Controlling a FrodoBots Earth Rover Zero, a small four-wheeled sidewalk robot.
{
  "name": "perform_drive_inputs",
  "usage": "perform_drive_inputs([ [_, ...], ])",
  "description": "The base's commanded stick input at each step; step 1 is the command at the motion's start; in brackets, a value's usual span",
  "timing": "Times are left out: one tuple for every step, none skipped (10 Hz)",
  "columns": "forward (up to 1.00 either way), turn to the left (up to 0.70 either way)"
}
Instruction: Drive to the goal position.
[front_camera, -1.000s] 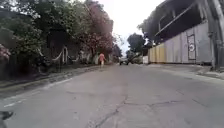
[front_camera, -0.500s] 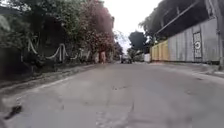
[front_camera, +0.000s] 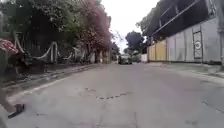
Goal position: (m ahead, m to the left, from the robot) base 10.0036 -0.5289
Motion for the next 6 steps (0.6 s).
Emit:
perform_drive_inputs([
  [1.0,0.06],
  [1.0,0.06],
  [1.0,0.06],
  [1.0,0.06],
  [1.0,0.06],
  [1.0,0.06],
])
